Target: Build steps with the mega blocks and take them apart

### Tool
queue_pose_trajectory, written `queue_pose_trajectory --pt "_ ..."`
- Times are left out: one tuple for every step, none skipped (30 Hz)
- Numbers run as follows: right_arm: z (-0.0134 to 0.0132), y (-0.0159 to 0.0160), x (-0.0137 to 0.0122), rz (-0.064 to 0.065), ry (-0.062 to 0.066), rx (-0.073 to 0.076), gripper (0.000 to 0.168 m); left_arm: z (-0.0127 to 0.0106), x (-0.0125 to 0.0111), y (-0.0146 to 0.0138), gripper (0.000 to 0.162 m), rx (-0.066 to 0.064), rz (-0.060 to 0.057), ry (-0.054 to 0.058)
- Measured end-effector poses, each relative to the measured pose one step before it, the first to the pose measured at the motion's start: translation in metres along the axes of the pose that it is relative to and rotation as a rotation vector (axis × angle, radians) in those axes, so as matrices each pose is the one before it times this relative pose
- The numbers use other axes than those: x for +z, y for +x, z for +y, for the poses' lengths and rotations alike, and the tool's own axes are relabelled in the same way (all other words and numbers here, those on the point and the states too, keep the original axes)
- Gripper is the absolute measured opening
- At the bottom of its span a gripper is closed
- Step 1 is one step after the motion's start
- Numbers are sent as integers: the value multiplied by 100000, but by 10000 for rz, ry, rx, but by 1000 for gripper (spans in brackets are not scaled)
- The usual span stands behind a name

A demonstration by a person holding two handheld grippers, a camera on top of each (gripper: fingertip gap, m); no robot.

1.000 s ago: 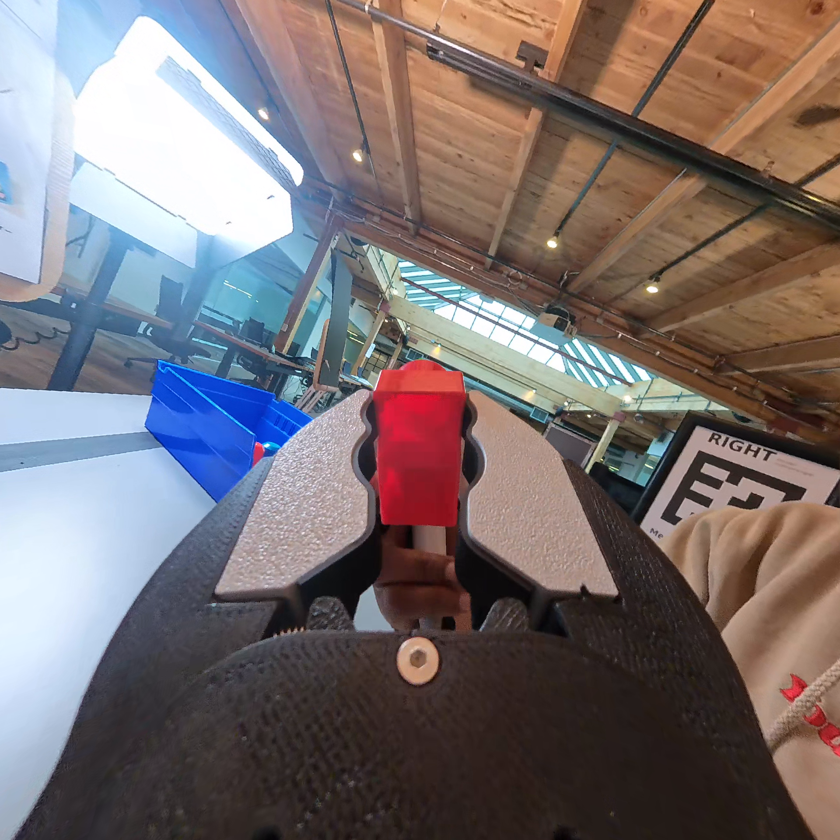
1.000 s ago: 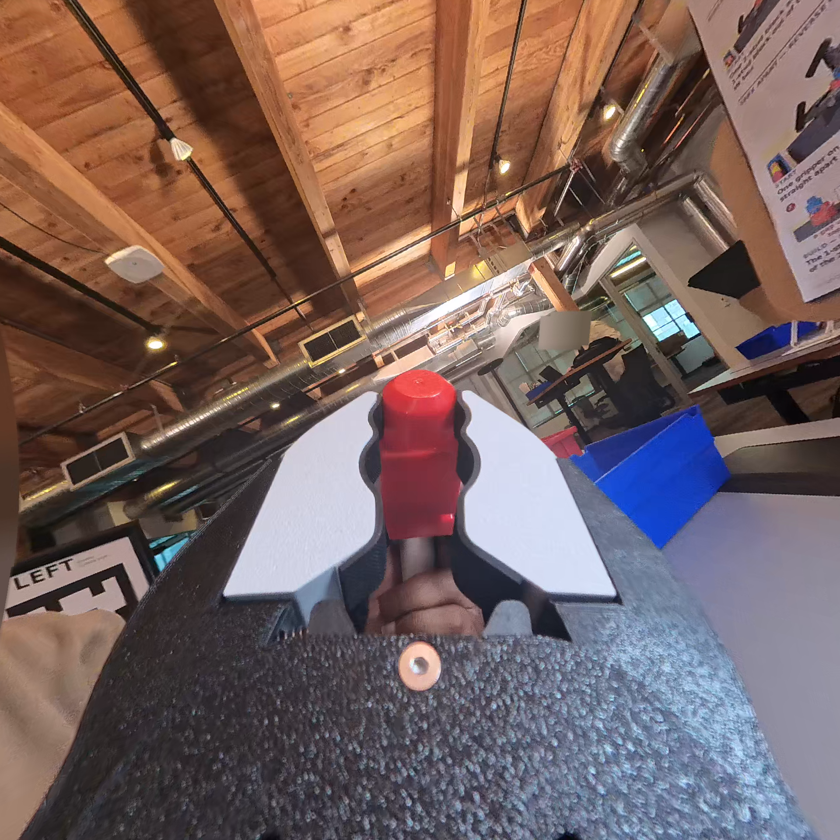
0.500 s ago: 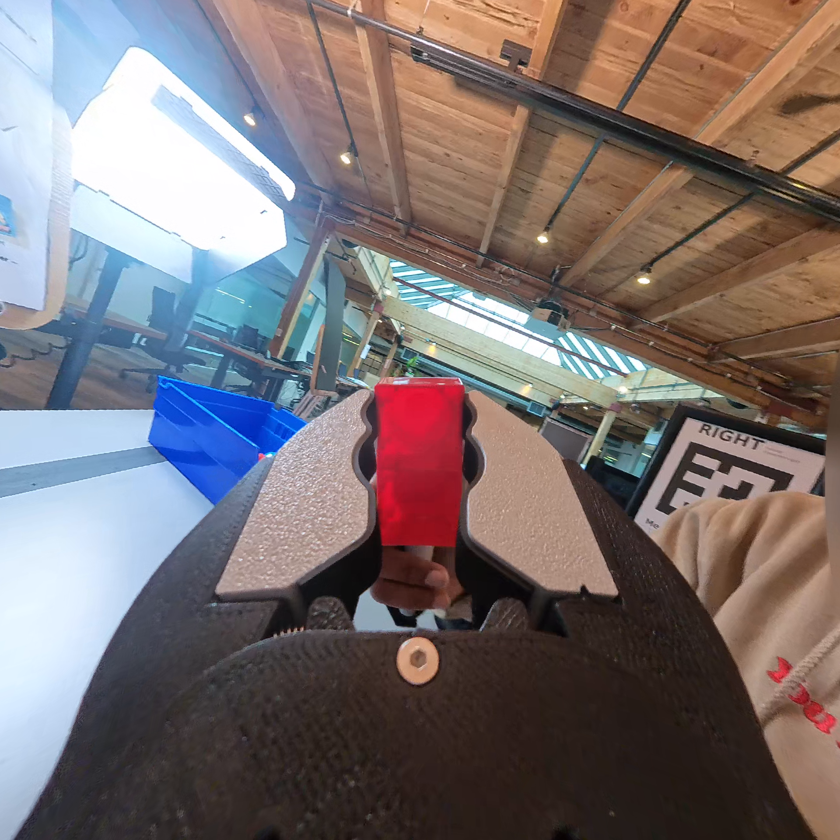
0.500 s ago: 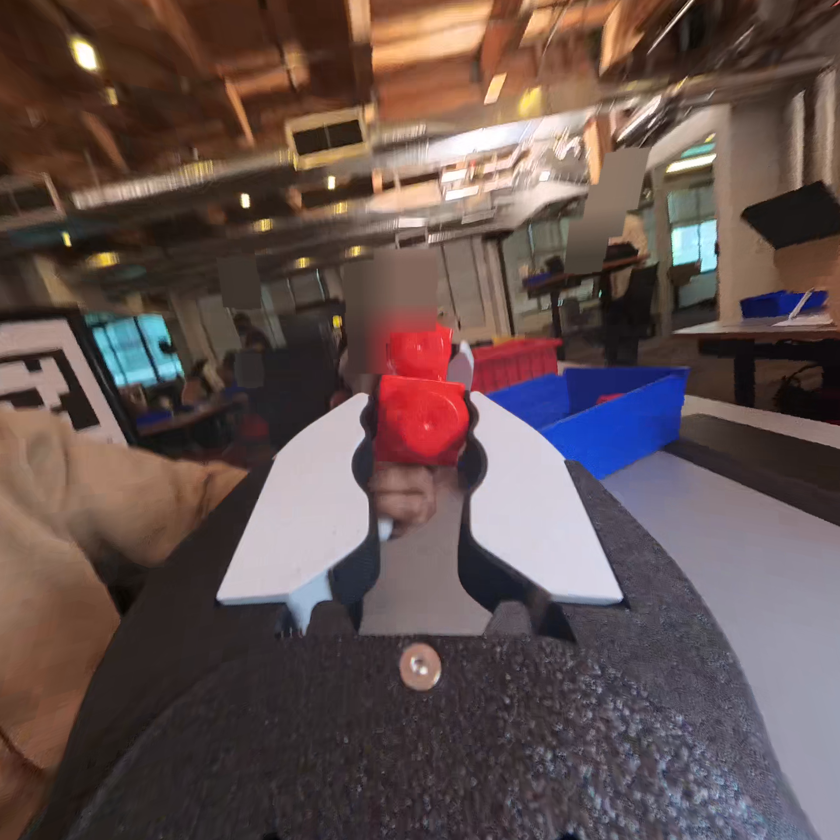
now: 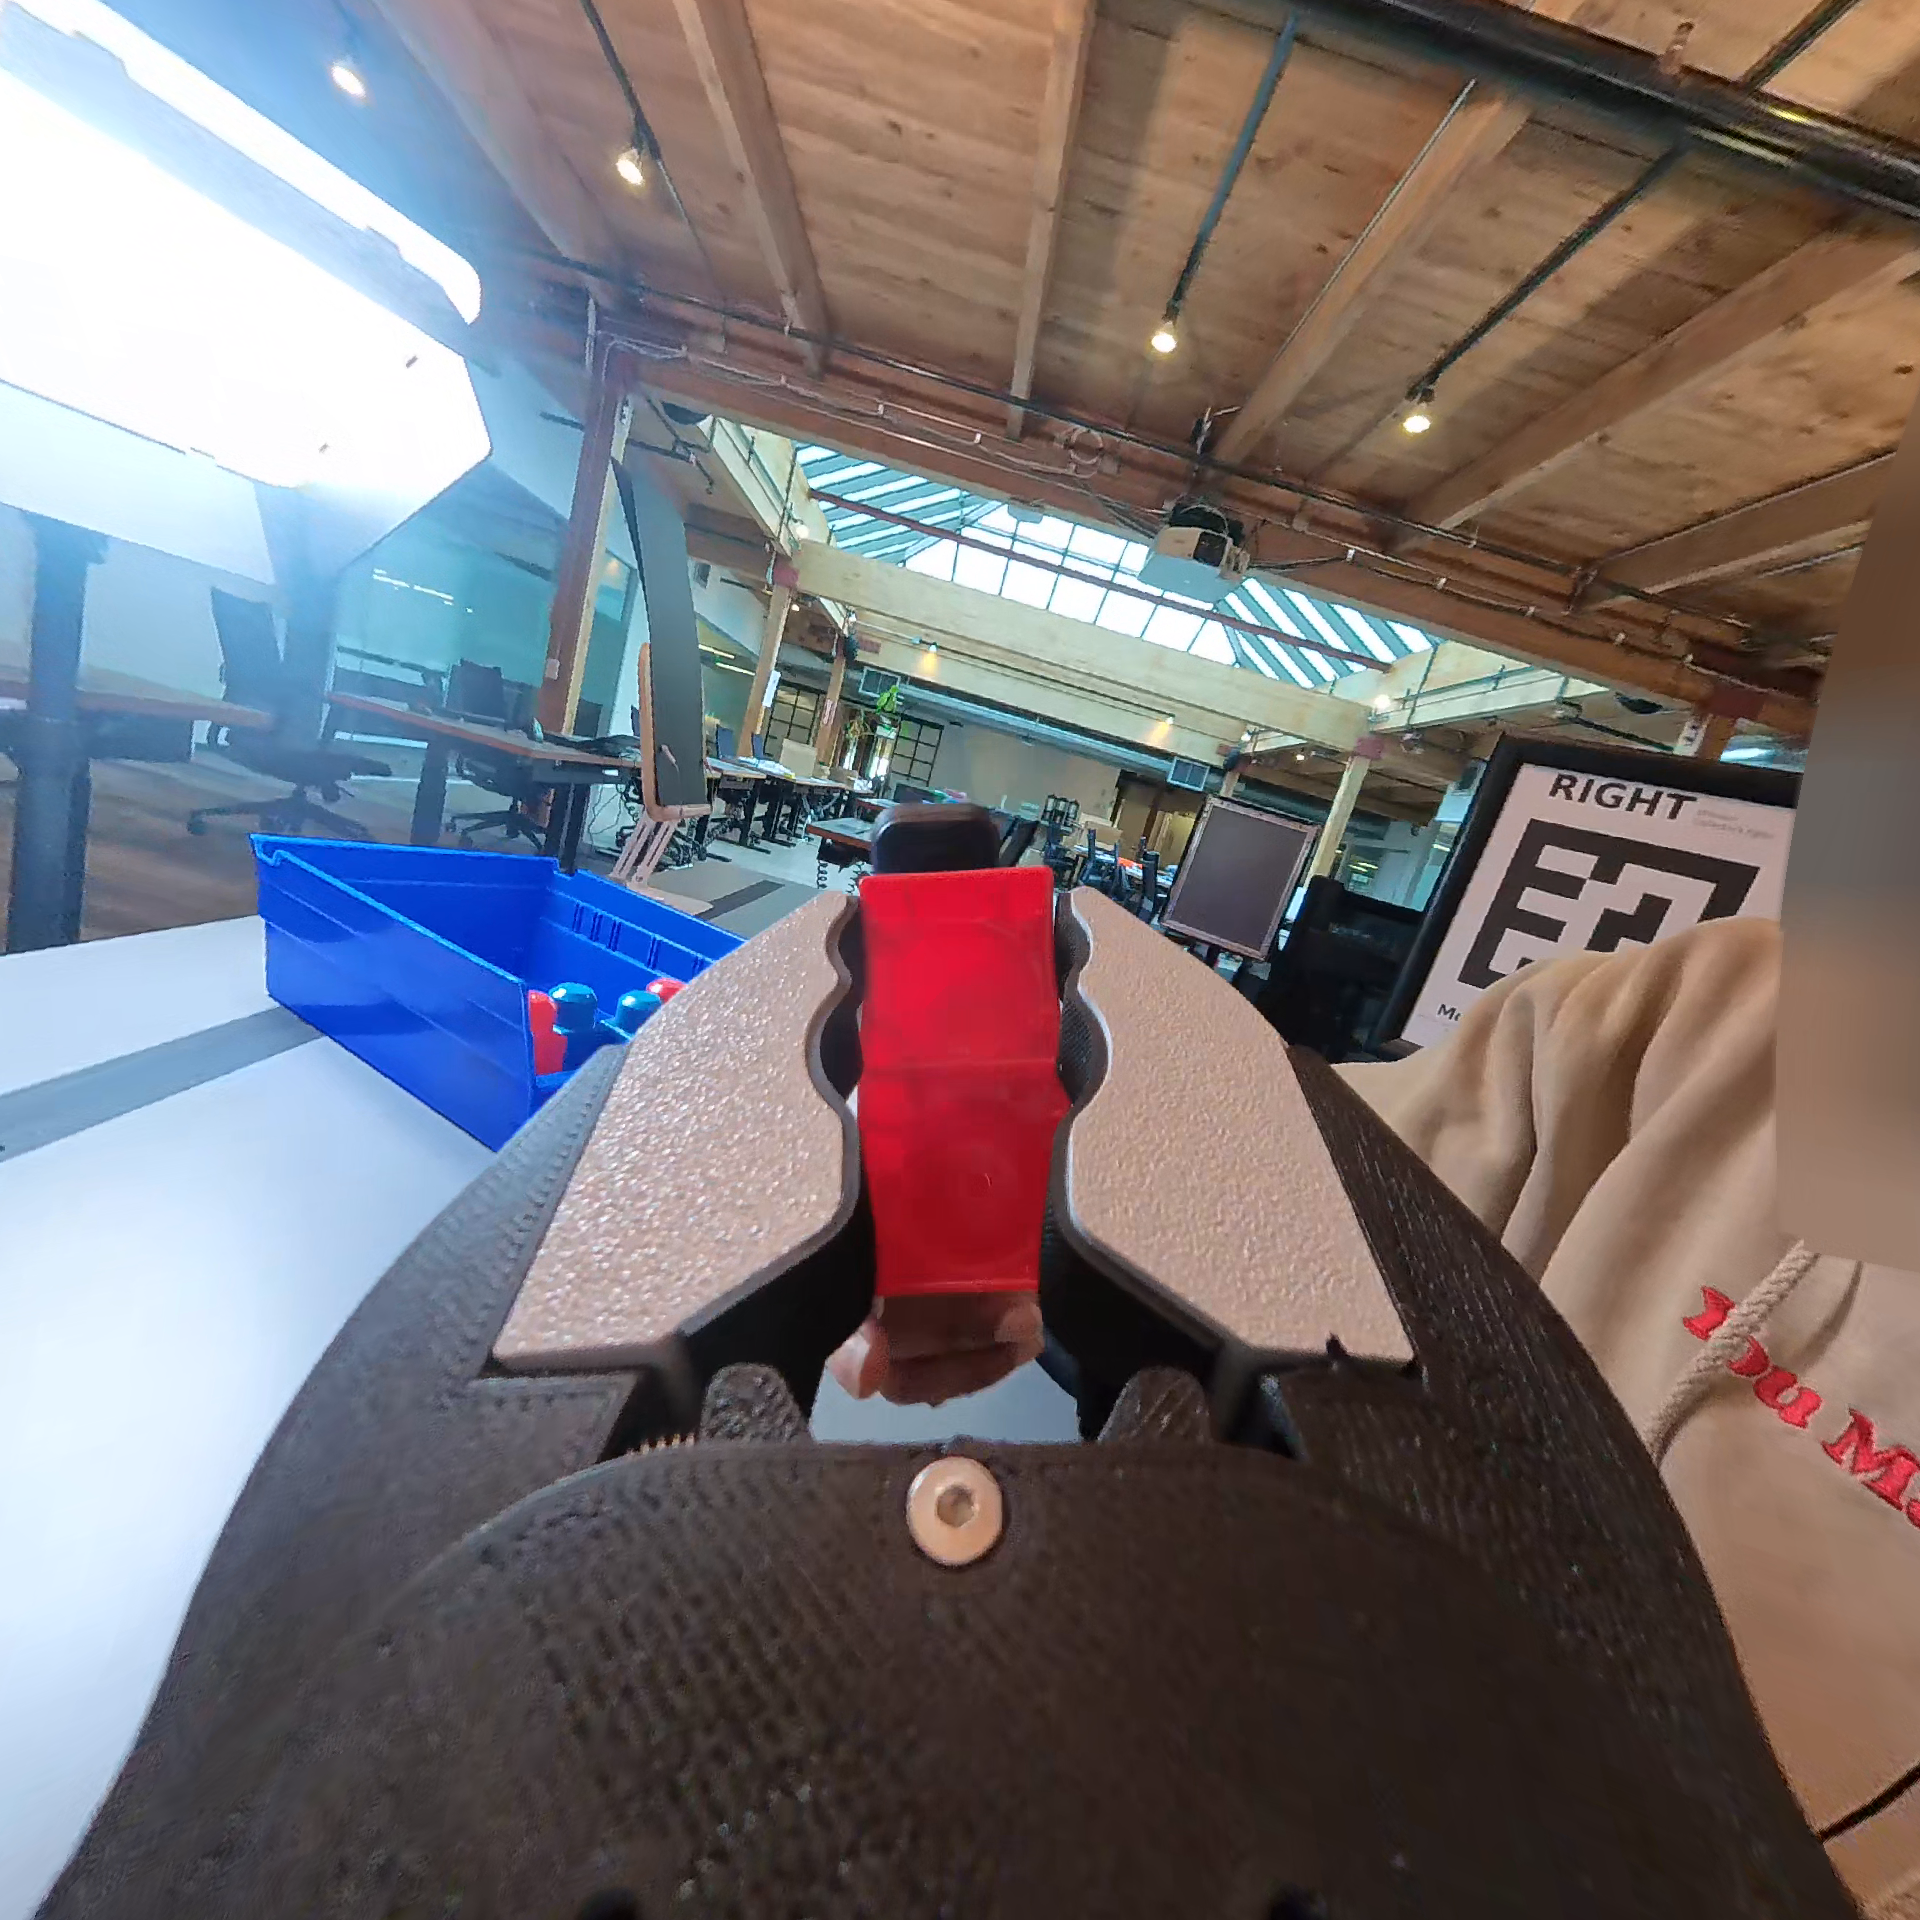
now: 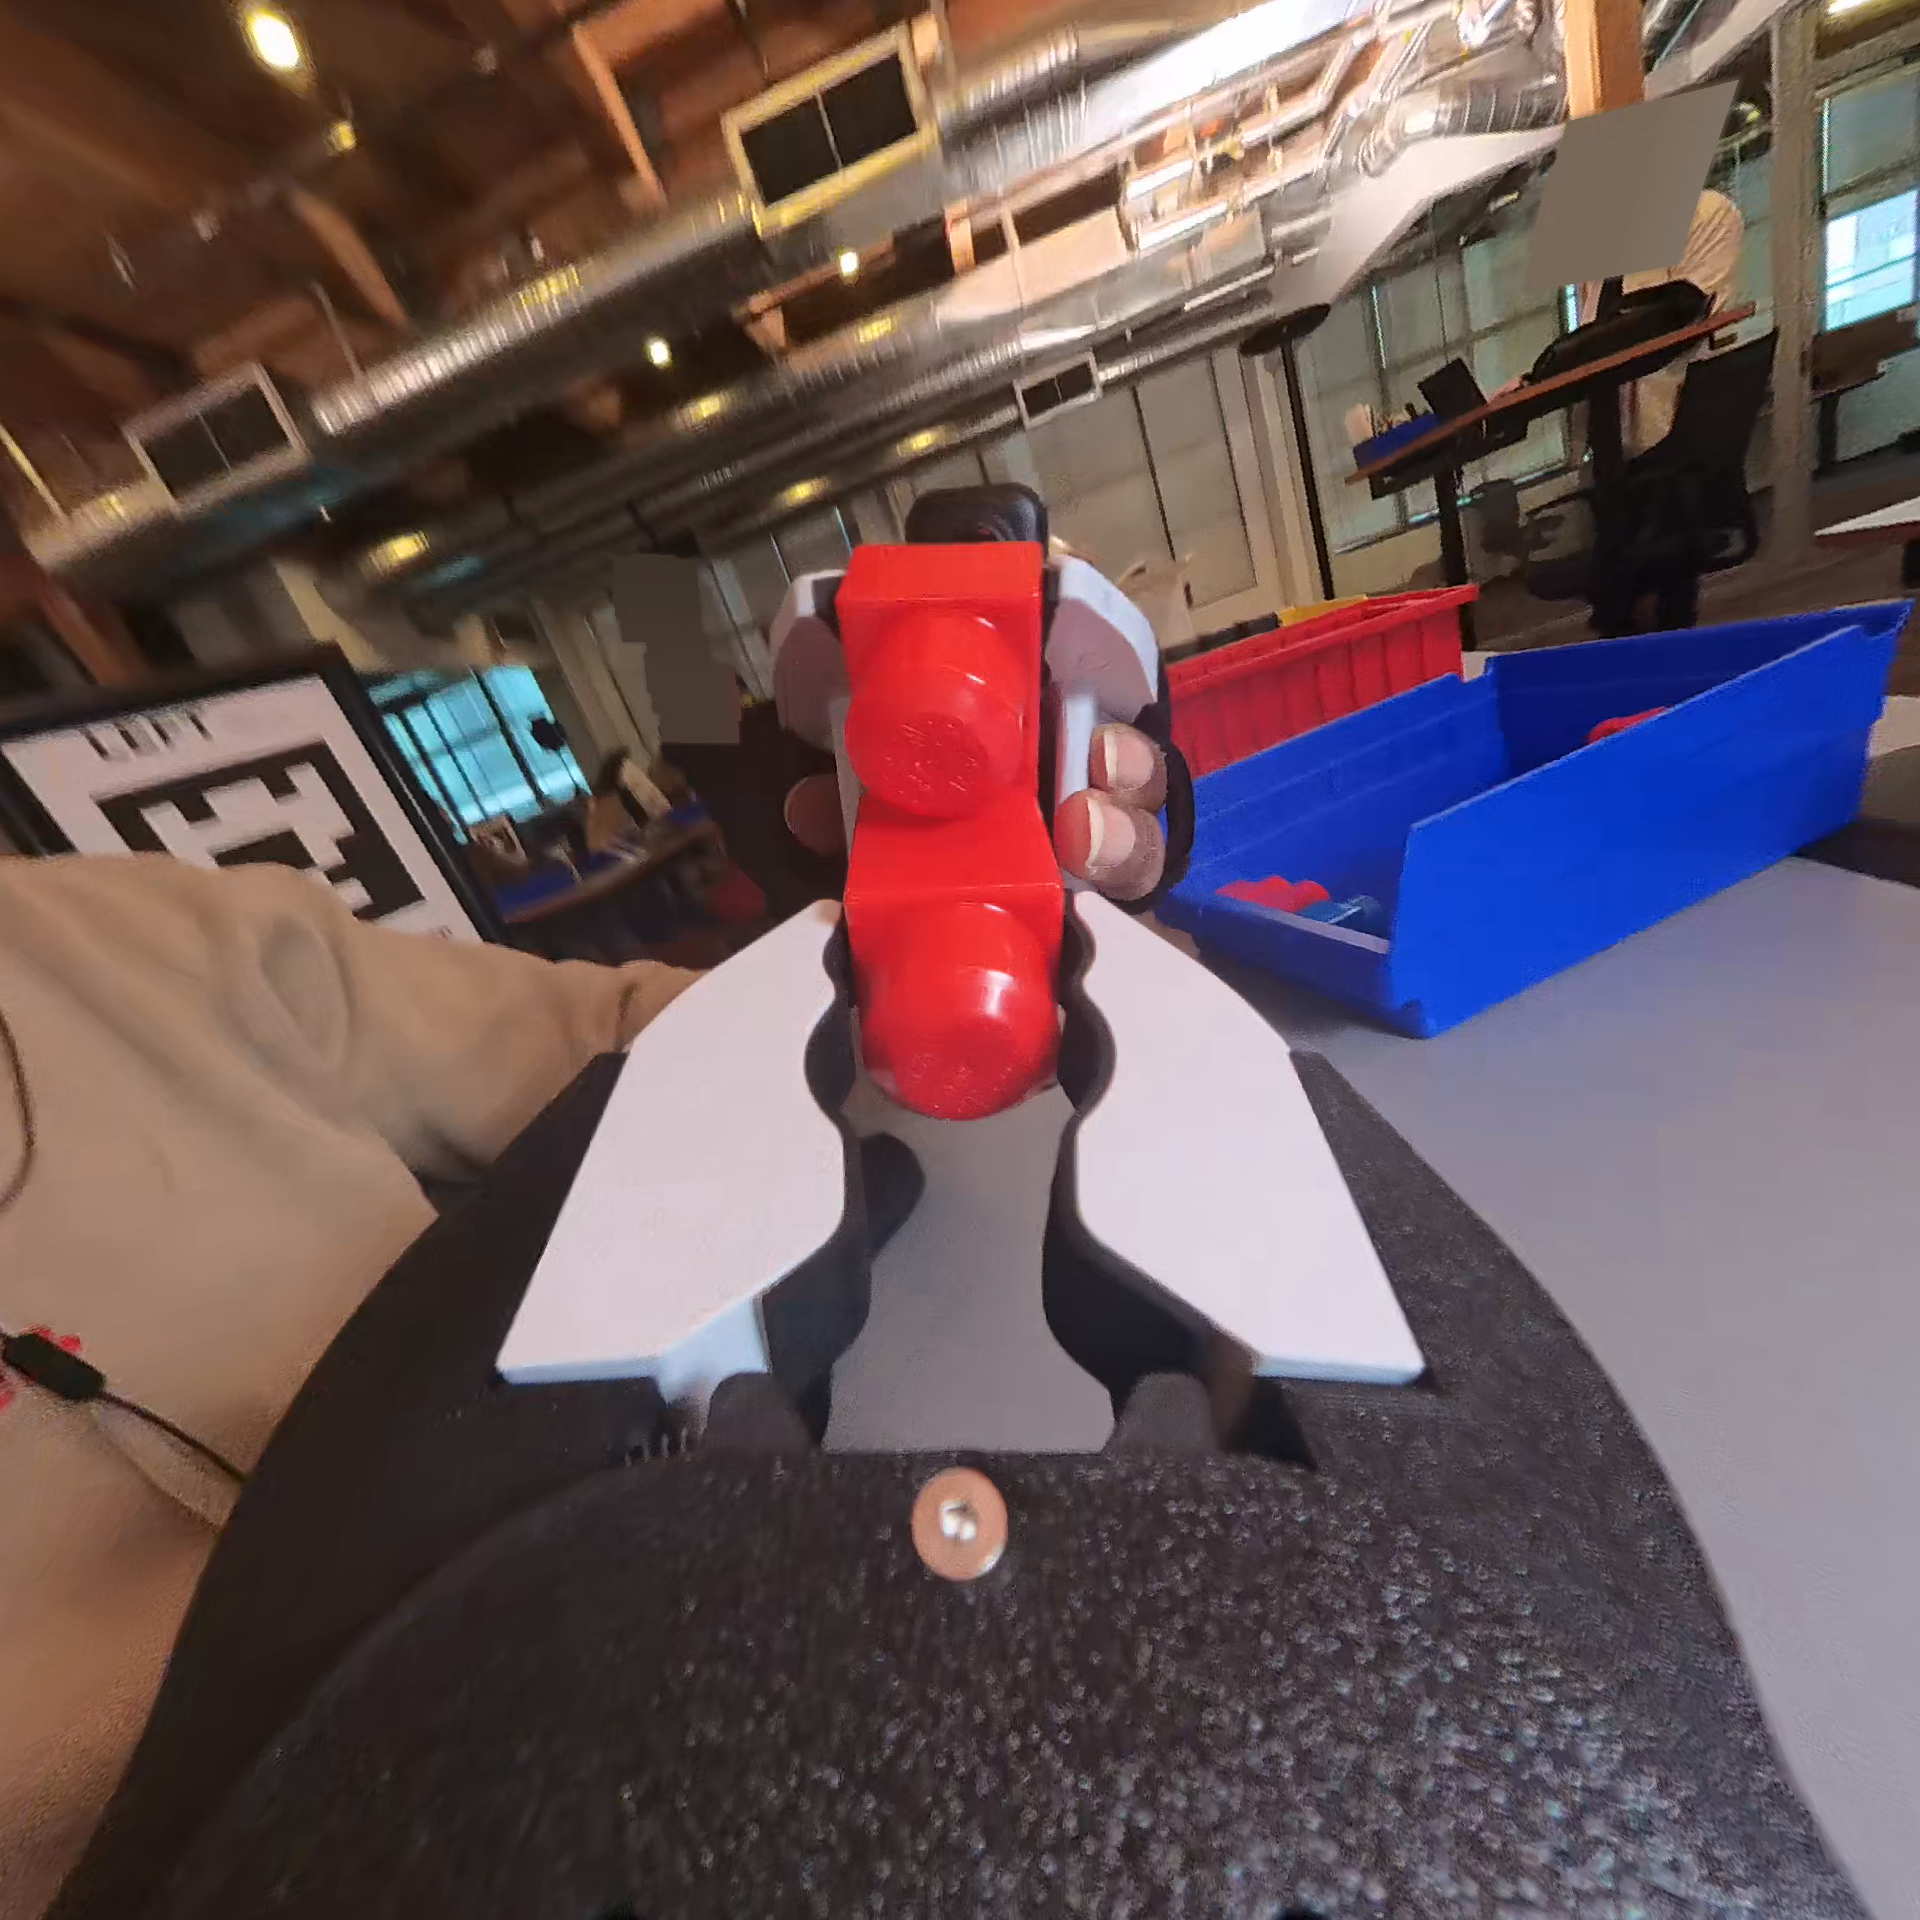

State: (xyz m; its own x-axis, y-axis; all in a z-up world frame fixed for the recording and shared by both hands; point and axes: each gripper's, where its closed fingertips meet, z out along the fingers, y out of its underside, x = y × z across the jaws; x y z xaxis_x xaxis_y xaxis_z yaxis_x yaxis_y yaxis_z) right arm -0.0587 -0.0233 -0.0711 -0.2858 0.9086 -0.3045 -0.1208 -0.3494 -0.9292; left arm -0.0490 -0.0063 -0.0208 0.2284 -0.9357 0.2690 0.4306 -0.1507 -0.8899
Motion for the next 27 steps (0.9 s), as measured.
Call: queue_pose_trajectory --pt "-153 14 77 -66 359 470 37 -85 -57 56 35 96 12 -18" --pt "-65 22 83 -22 264 334 37 -34 -61 -7 35 53 6 -40" --pt "-55 24 68 -5 224 310 36 -46 -63 8 35 -23 37 24" --pt "-100 53 32 9 216 309 37 -62 -51 -76 35 -47 -4 77" --pt "-155 55 -7 1 198 269 37 -86 -39 -93 35 -37 -11 95" --pt "-219 70 -39 5 163 148 37 -106 -9 -82 35 8 -50 82" --pt "-332 58 -99 5 136 19 37 -167 -4 -74 35 85 -77 76" --pt "-403 29 -158 -29 92 -26 37 -152 -3 -45 36 103 -73 -18" --pt "-460 26 -219 -40 93 -41 37 -165 -15 -51 36 111 -106 -103" --pt "-498 21 -246 -20 122 -59 37 -207 -53 -116 36 119 -159 -121" --pt "-412 24 -210 -7 75 -62 37 -94 -55 -101 39 107 -133 -168" --pt "-268 25 -141 2 6 -82 37 178 11 -156 42 75 -142 -294" --pt "-191 12 -82 5 -3 -82 37 458 59 -102 44 133 -89 -380" --pt "-183 -13 -45 -16 33 -16 37 592 110 -129 45 205 -94 -386" --pt "-177 -26 -49 -30 36 36 37 676 126 -152 45 225 -94 -391" --pt "39 71 -37 33 -92 -18 37 672 104 -132 41 141 -58 -353" --pt "266 157 -55 85 -226 -123 37 364 74 -31 40 -63 29 -176" --pt "243 180 -50 96 -202 -147 37 183 -5 -117 39 -64 -10 -107" --pt "148 108 -29 62 -163 -130 37 150 -37 -117 39 49 -23 -81" --pt "109 -1 5 28 -176 -179 37 78 -44 37 39 -26 106 5" --pt "81 35 17 104 -187 -314 37 59 -38 18 39 -175 124 33" --pt "60 52 -34 161 -184 -426 37 70 -14 -37 39 -176 89 46" --pt "66 59 -60 157 -190 -397 37 111 -22 -42 39 -75 62 15" --pt "46 43 -56 118 -189 -316 37 84 -7 -44 39 -20 29 27" --pt "2 9 -67 76 -158 -238 37 61 16 10 39 -42 56 24" --pt "-37 1 -86 51 -107 -161 37 91 44 -10 39 -59 33 -24" --pt "-68 0 -106 14 -56 -88 37 125 32 -20 39 -17 6 -92"
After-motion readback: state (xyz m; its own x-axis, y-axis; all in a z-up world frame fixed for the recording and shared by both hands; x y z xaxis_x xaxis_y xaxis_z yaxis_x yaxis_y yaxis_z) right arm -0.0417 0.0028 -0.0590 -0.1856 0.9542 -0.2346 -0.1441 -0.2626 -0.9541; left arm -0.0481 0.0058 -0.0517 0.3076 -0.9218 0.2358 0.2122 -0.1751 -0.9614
